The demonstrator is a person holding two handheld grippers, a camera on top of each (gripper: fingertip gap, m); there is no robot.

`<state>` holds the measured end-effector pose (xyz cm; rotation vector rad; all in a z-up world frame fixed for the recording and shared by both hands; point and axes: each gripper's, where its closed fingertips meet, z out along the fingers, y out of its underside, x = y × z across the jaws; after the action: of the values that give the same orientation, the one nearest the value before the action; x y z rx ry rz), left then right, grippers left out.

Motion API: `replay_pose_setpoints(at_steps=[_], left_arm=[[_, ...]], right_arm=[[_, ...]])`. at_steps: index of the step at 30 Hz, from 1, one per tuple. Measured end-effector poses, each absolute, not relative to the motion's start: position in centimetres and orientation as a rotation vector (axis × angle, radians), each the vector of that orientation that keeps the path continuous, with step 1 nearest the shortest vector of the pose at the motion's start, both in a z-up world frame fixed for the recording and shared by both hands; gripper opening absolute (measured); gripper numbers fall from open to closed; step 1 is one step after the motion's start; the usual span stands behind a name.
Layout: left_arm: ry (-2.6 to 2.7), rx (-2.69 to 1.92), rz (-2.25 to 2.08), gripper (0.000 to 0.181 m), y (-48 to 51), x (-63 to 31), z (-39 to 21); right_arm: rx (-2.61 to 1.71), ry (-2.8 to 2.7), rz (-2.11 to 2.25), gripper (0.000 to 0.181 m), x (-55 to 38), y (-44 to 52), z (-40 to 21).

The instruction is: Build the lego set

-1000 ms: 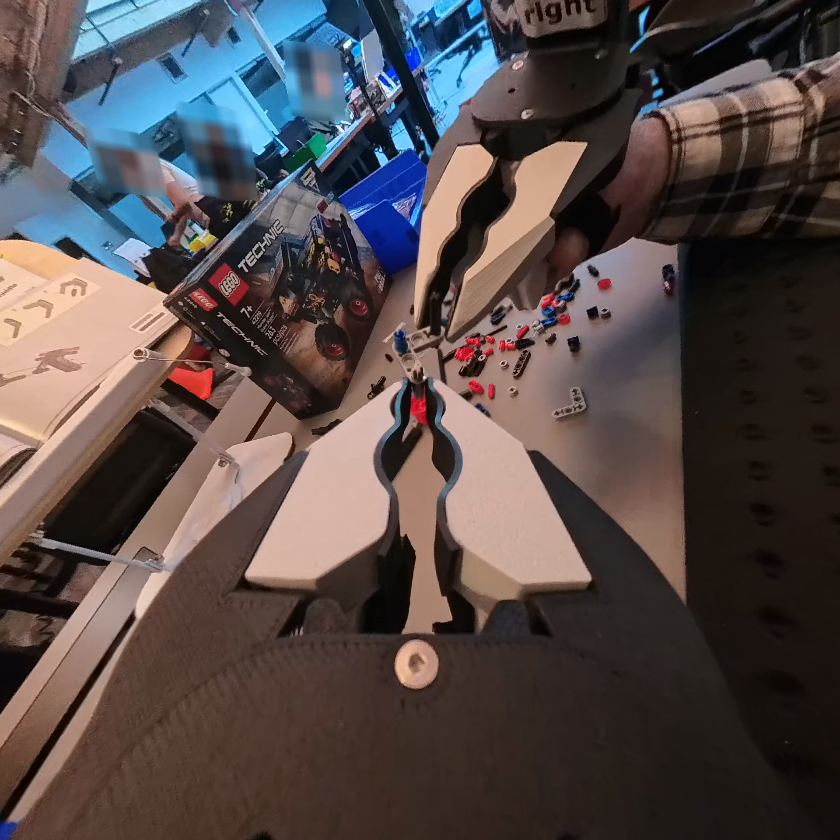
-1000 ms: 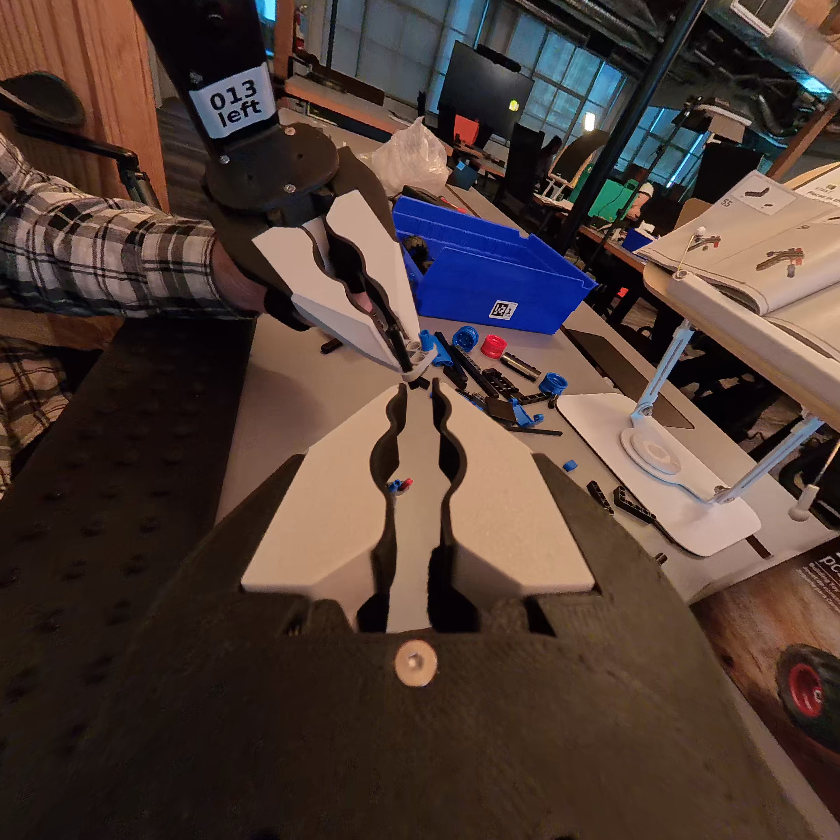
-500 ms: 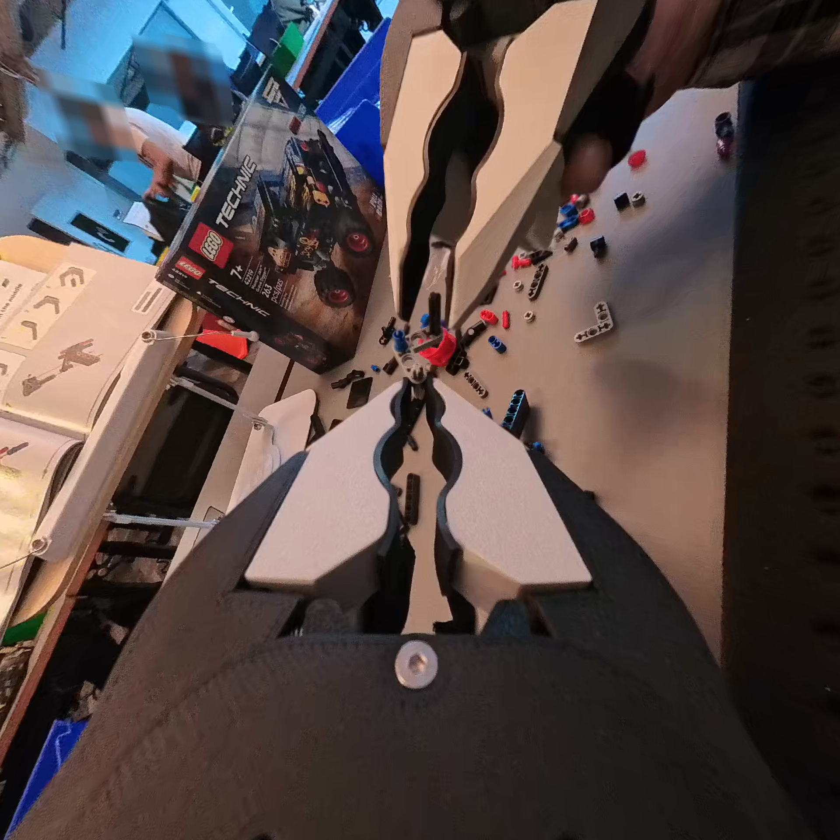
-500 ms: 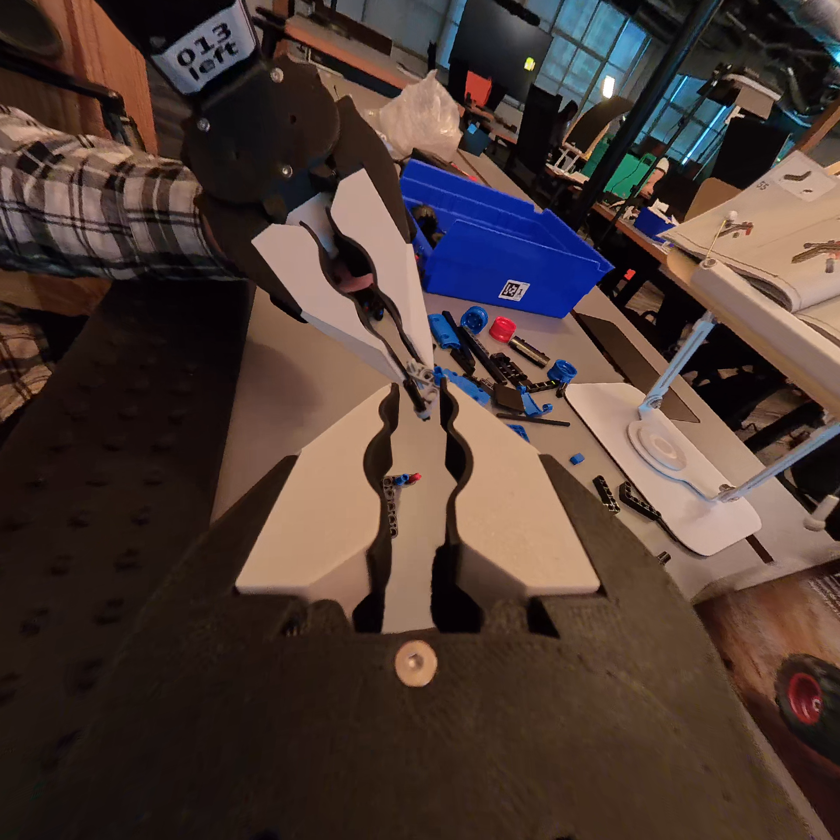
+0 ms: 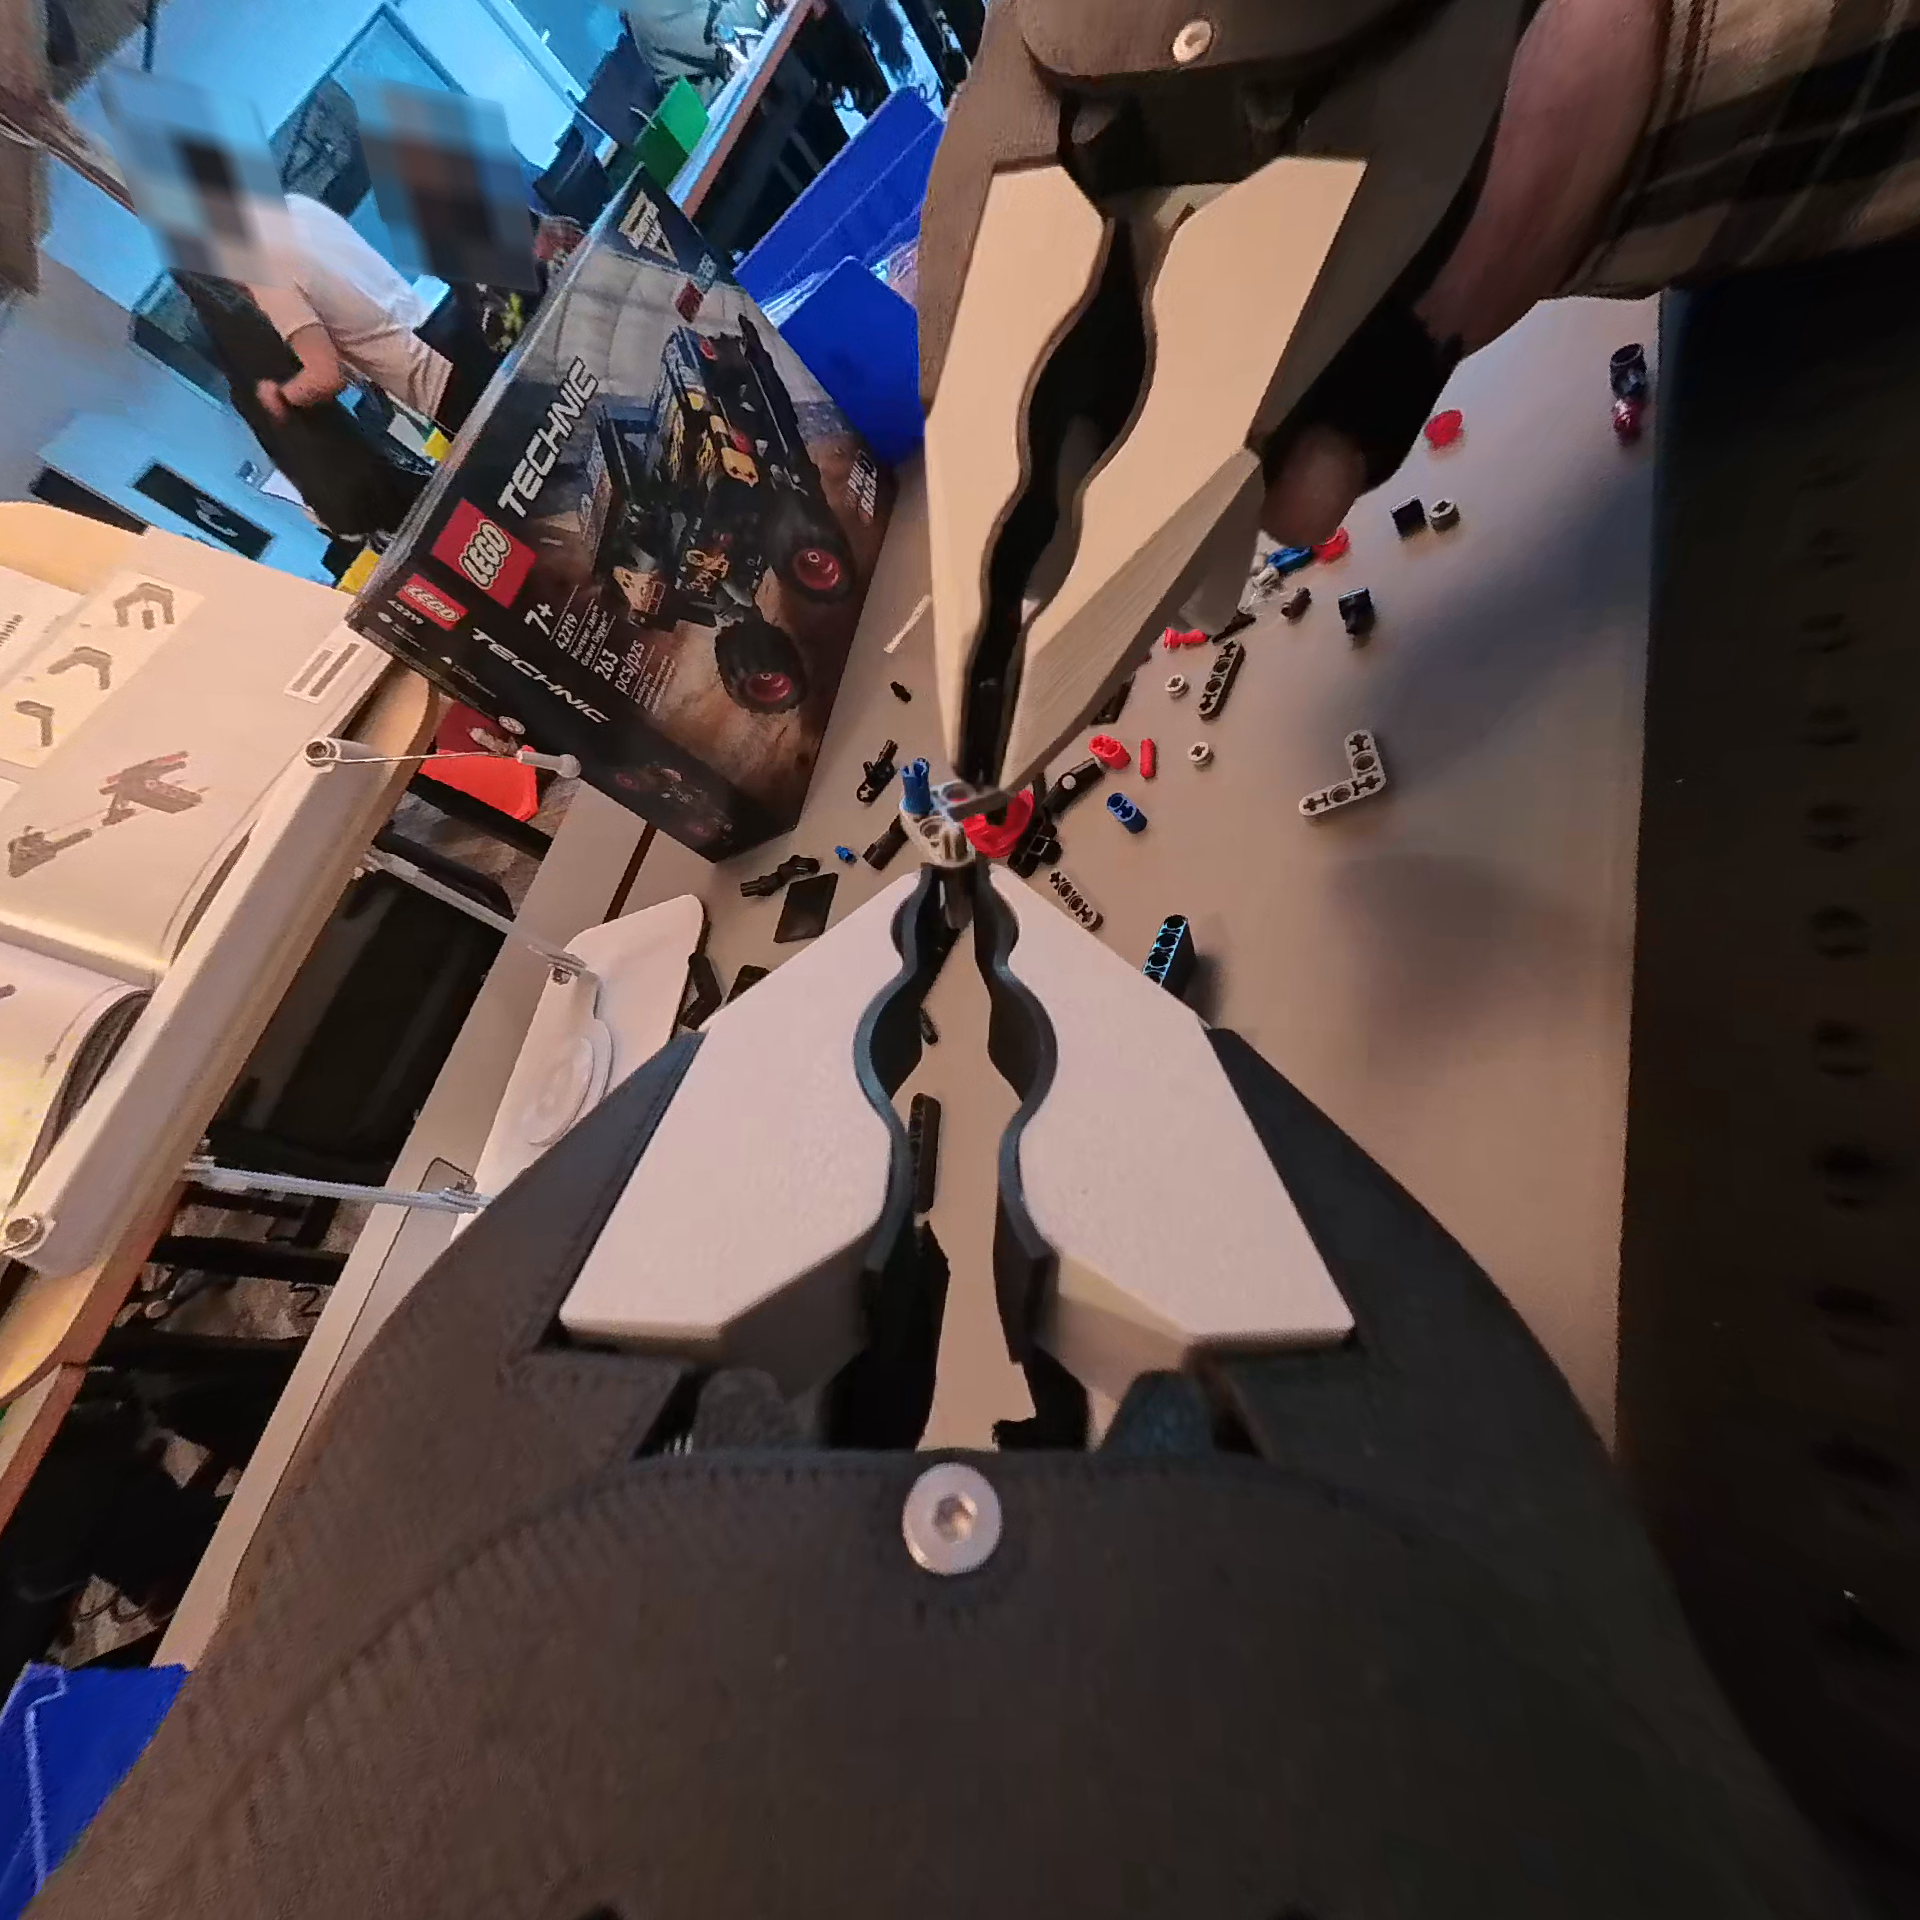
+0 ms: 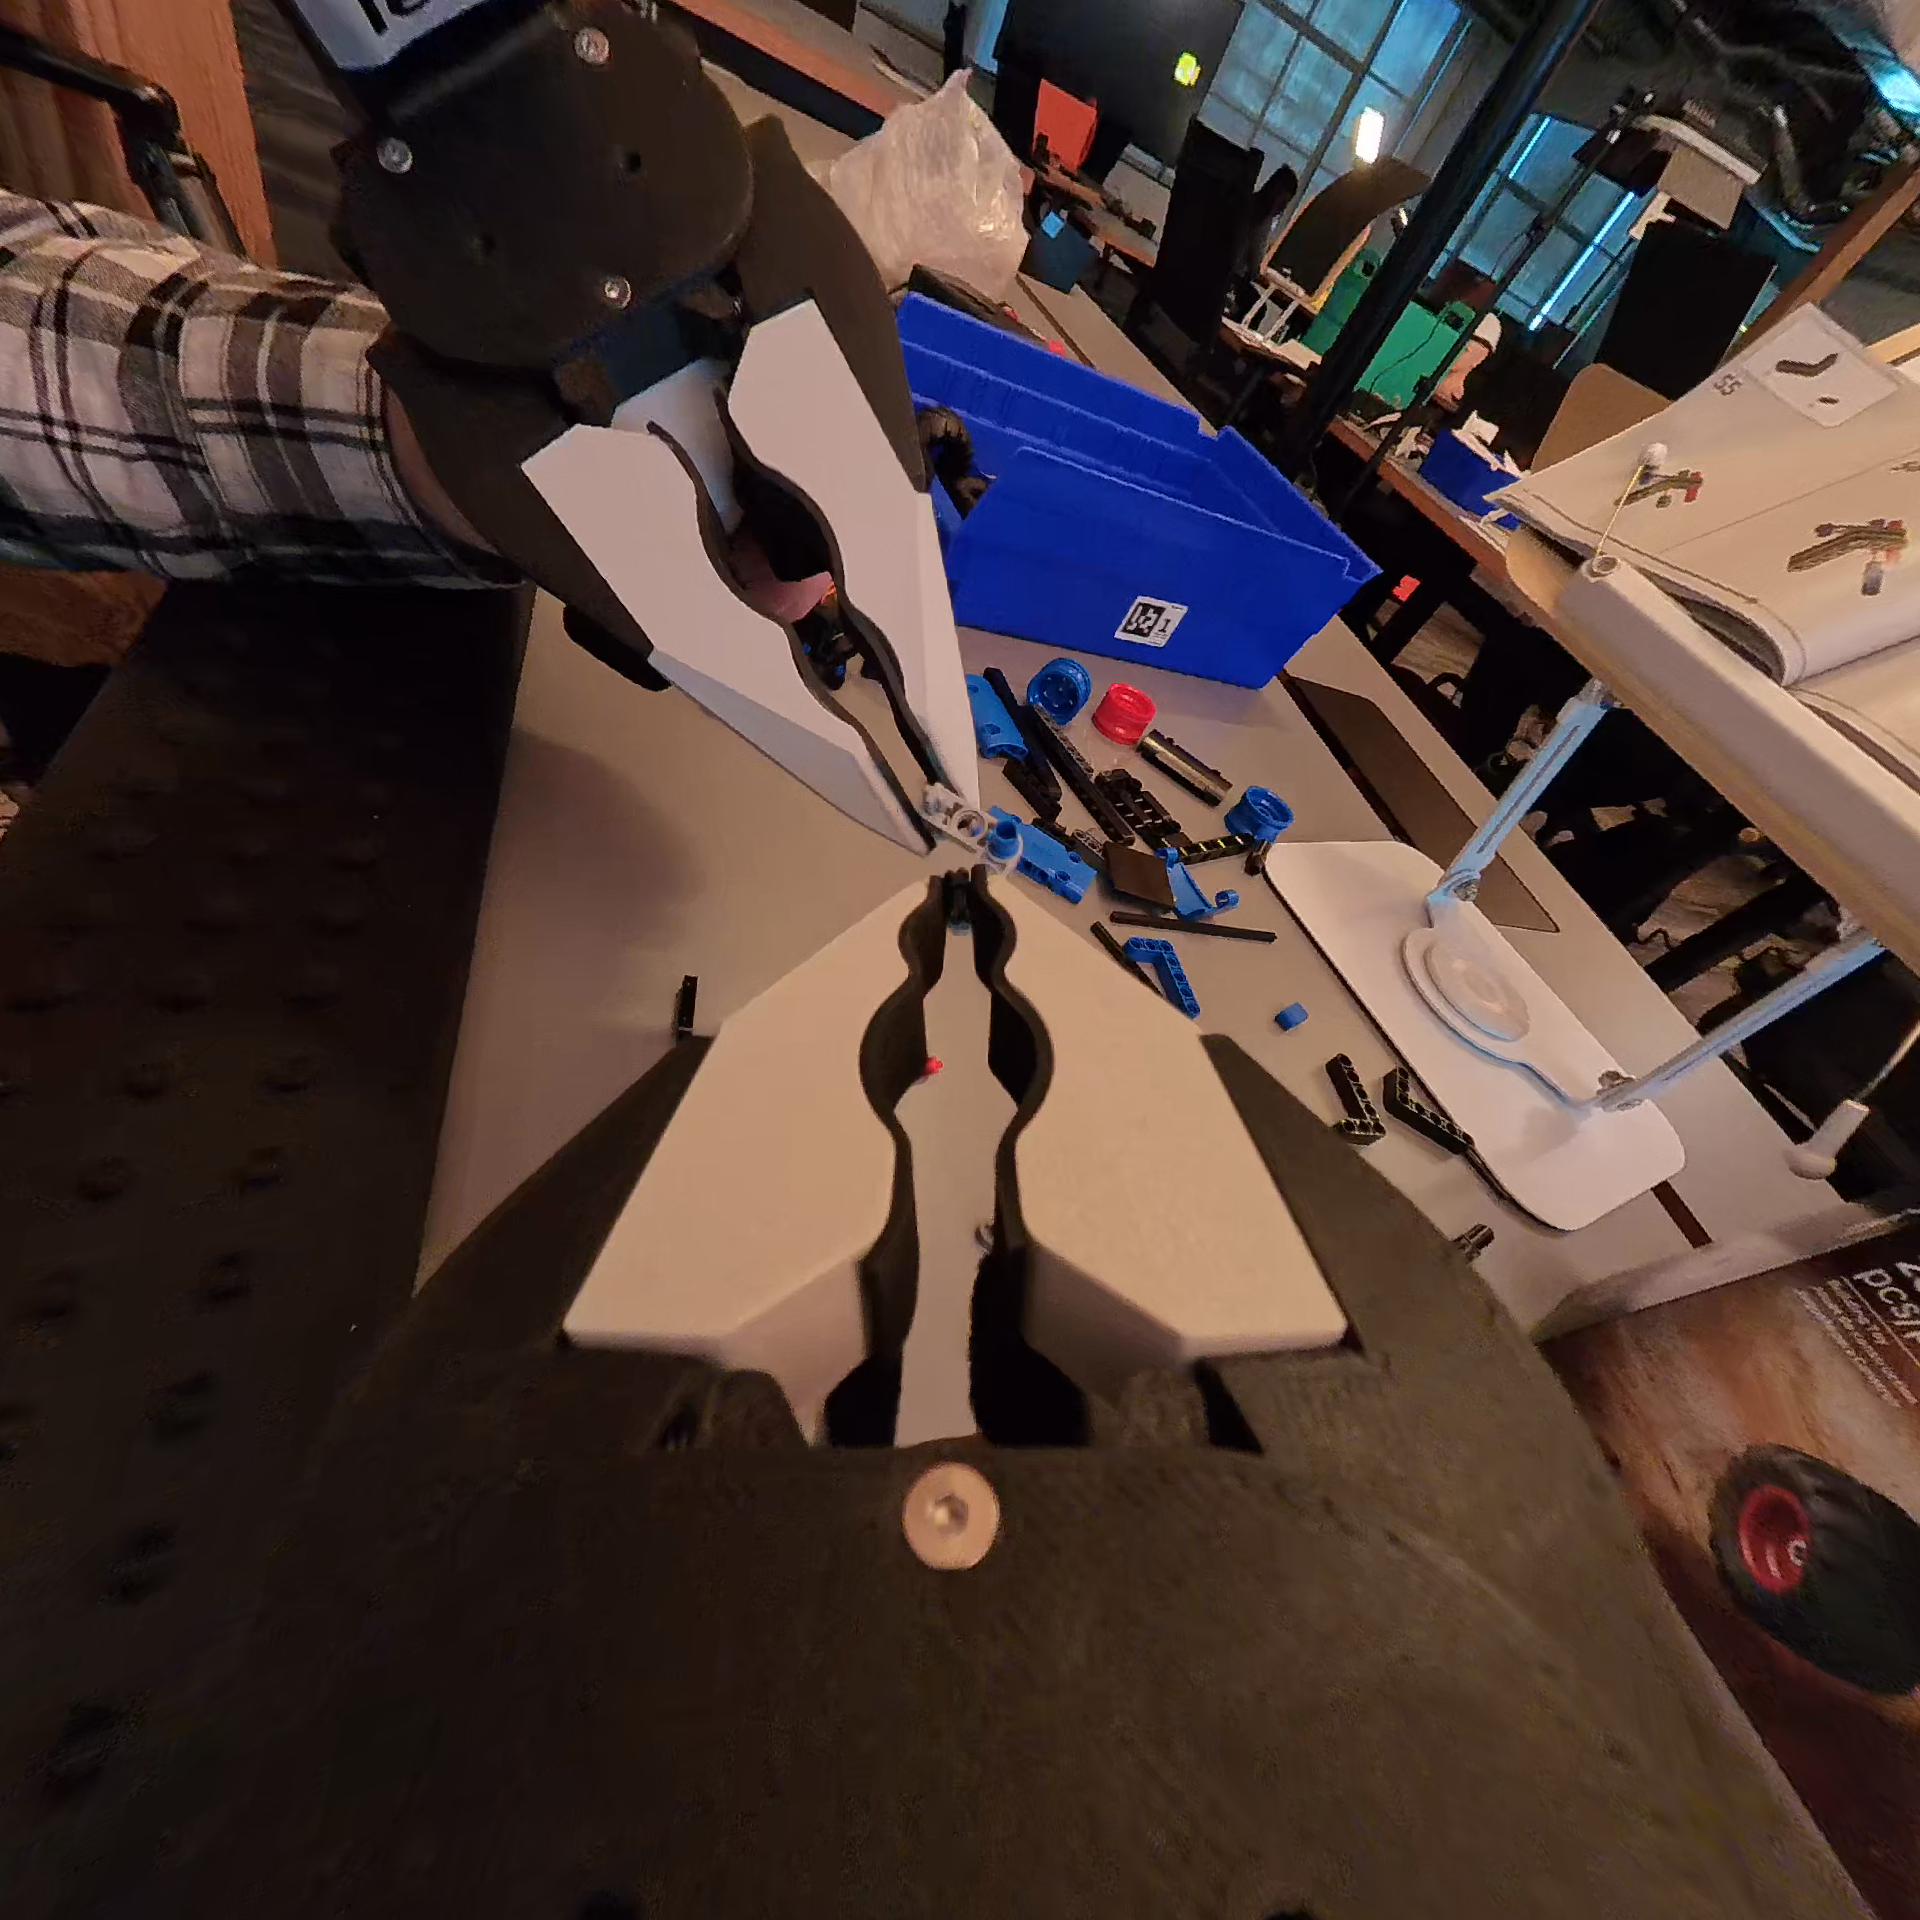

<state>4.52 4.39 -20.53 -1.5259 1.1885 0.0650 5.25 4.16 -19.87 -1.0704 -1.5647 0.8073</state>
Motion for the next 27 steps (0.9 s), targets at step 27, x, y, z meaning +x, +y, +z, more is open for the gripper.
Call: replay_pose_setpoints(at_steps=[27], left_arm=[[1.157, -1.533, -0.048, 0.004, 4.1, 4.3, -20.4]], right_arm=[[-1.096, -1.524, 0.918, 0.002, 5.2, 4.0, -19.4]])
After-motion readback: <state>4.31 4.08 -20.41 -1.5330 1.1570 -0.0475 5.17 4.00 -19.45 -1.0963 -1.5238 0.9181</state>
